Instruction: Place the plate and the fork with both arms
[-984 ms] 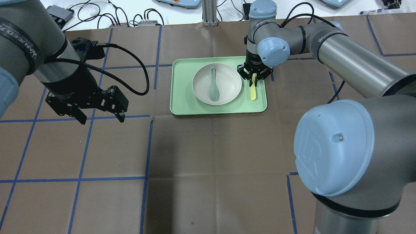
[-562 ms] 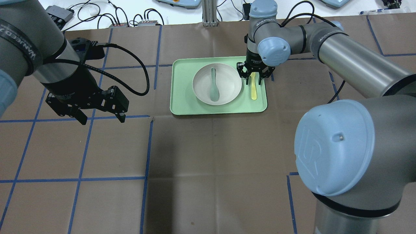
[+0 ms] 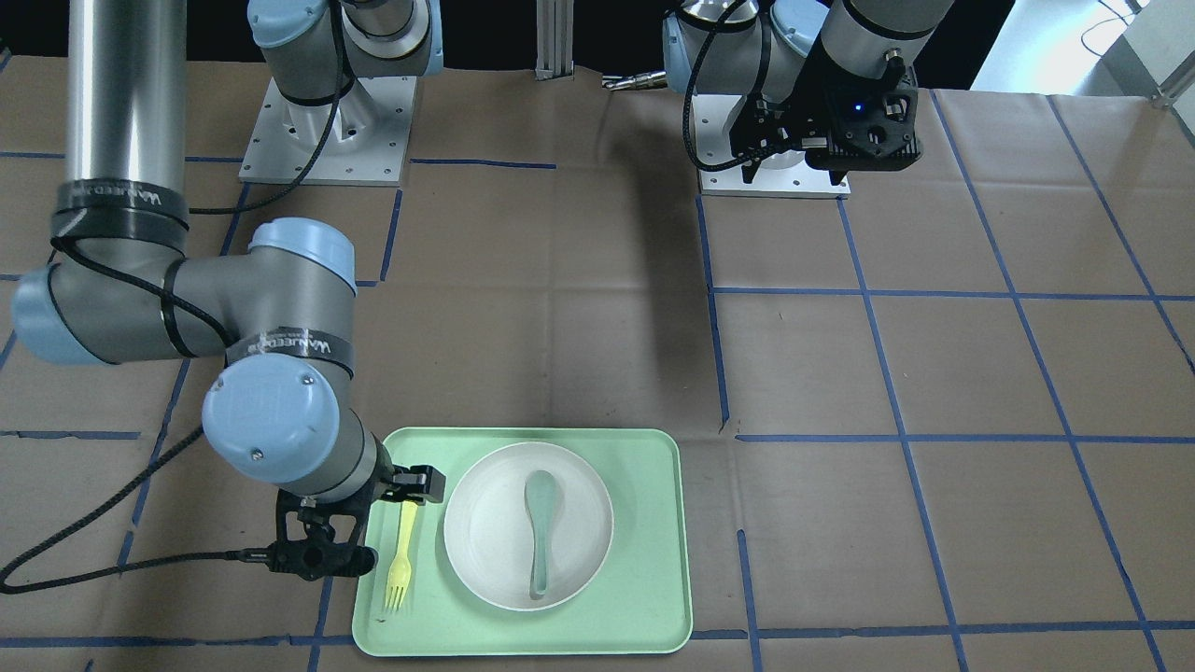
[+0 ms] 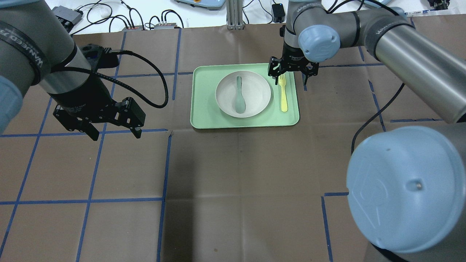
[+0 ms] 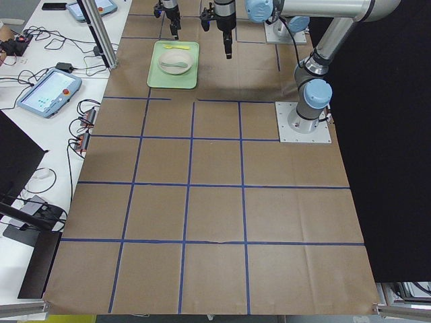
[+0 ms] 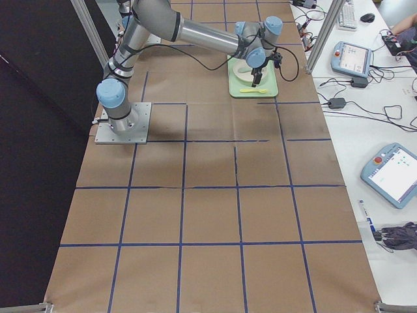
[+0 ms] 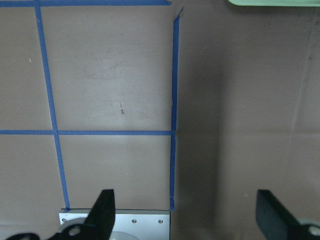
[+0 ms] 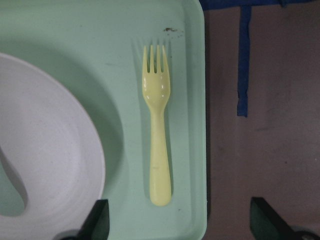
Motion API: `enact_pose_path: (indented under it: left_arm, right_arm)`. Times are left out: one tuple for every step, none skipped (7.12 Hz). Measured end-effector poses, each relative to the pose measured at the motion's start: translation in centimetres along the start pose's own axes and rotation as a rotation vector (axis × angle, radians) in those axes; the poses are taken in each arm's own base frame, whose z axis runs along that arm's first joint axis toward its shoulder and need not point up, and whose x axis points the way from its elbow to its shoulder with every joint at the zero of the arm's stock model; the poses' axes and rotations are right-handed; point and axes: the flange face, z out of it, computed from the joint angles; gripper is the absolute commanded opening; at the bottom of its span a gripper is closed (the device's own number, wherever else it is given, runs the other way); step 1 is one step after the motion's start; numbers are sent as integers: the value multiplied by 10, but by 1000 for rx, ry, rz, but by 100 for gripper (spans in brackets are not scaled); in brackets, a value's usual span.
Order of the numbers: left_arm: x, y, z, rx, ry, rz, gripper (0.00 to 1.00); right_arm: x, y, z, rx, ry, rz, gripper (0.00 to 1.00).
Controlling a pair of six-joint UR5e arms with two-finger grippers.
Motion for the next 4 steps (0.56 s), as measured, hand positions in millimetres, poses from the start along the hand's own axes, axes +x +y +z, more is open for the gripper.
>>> enact_pose_path:
  left_arm:
    - [0,0,0,0,1,1,100]
    - [0,-1,1,0,1,1,100]
    - [0,-1,1,0,2,1,100]
    - [0,0,0,1,2,0,100]
  right_arm:
    - [13,22,-39,-12,0,-23,100]
    - [32,46,-76,-25,-1,-55,100]
    - [55,71,-105,-29,-4,-83,100]
    - [77,99,-126,-23,-8,-92,100]
